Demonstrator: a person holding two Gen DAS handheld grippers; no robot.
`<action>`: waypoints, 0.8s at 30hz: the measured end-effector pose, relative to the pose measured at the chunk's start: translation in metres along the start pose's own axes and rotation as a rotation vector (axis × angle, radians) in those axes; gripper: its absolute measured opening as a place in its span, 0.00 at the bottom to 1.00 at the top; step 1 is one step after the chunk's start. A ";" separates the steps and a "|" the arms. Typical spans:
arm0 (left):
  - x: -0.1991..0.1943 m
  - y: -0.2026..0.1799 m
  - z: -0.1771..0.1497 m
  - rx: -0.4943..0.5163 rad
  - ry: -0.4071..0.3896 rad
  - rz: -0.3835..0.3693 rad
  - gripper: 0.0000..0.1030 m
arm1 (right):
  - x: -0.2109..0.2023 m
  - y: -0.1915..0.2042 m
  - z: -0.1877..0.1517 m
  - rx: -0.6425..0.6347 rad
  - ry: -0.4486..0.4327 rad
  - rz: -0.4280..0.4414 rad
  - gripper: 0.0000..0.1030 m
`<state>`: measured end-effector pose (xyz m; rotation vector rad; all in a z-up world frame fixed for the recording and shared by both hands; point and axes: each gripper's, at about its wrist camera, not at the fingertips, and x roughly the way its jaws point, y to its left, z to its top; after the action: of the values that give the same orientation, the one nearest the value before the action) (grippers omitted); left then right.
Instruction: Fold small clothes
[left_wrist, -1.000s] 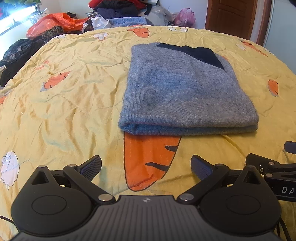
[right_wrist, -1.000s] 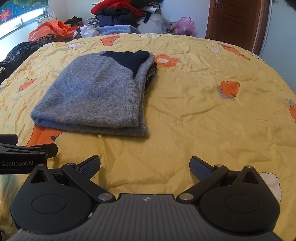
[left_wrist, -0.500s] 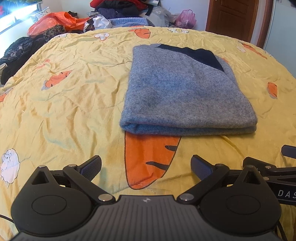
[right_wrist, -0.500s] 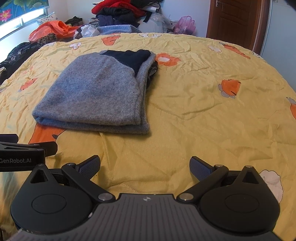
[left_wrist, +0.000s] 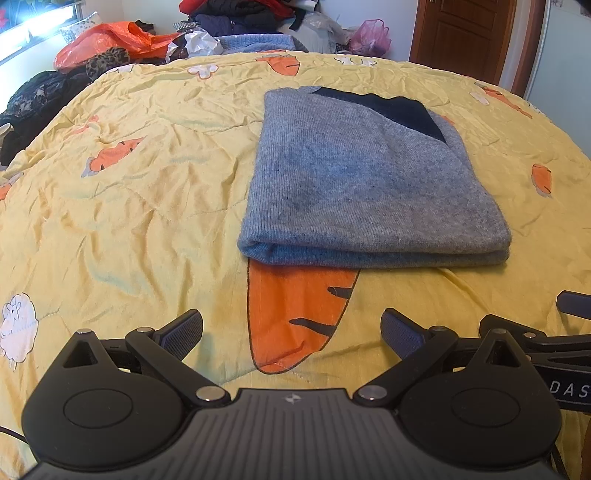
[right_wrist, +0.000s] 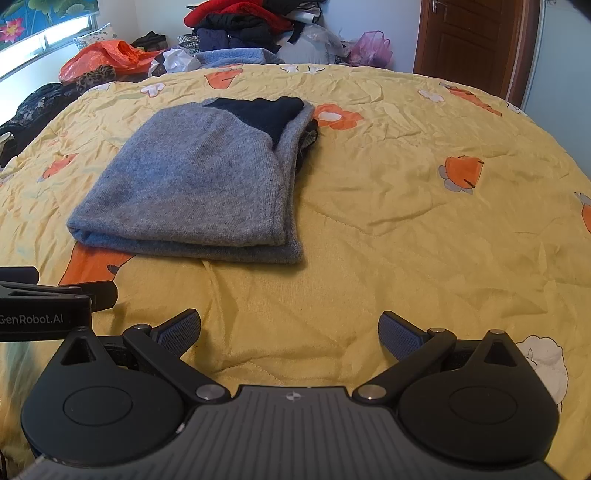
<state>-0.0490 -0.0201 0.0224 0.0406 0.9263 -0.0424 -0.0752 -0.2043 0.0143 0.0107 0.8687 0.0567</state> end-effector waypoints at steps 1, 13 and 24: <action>0.000 0.000 0.000 -0.001 0.000 0.000 1.00 | 0.000 0.000 0.000 0.000 0.000 0.001 1.00; -0.001 0.000 0.000 -0.002 0.000 -0.001 1.00 | 0.000 0.002 -0.001 0.000 0.003 0.005 1.00; -0.002 0.001 -0.002 -0.004 -0.001 -0.005 1.00 | 0.000 0.002 -0.001 0.003 0.001 0.007 1.00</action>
<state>-0.0512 -0.0191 0.0229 0.0349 0.9254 -0.0455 -0.0761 -0.2025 0.0143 0.0166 0.8694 0.0620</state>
